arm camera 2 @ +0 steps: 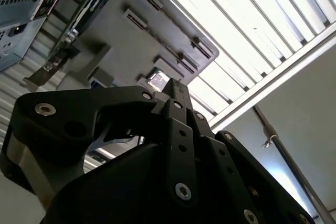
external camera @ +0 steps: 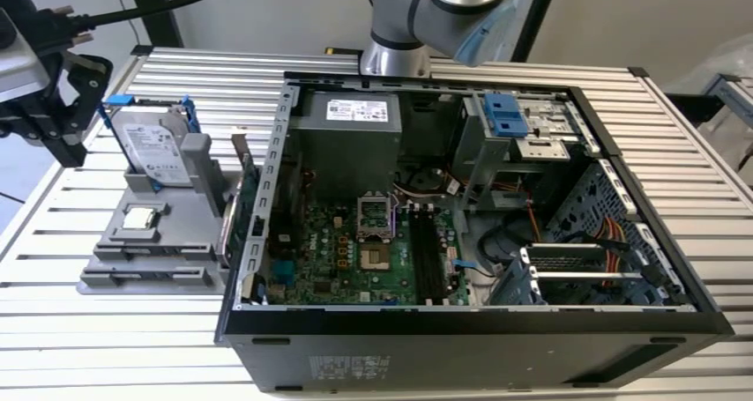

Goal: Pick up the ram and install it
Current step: 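Pick up the ram and move it above insertion slot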

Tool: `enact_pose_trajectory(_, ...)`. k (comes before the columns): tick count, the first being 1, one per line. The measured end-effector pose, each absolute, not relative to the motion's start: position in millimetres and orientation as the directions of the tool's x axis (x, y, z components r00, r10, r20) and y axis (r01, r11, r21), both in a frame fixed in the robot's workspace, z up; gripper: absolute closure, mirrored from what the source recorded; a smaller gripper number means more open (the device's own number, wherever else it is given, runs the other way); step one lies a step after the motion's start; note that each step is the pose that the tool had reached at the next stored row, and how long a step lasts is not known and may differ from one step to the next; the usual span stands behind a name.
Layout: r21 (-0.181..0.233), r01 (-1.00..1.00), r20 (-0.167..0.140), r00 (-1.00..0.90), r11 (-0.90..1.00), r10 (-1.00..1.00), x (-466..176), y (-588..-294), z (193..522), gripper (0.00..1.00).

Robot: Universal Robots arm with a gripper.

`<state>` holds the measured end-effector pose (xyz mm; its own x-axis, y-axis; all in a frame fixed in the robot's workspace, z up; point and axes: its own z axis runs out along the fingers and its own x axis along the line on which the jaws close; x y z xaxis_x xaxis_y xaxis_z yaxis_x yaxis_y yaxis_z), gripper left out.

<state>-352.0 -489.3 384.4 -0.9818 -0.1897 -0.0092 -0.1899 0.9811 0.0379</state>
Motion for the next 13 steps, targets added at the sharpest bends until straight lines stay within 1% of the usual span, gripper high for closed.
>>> enact_pose_trajectory(13,0.032,-0.258,-0.008,-0.966,0.966,-0.258,-352.0,-489.3,384.4,1.00)
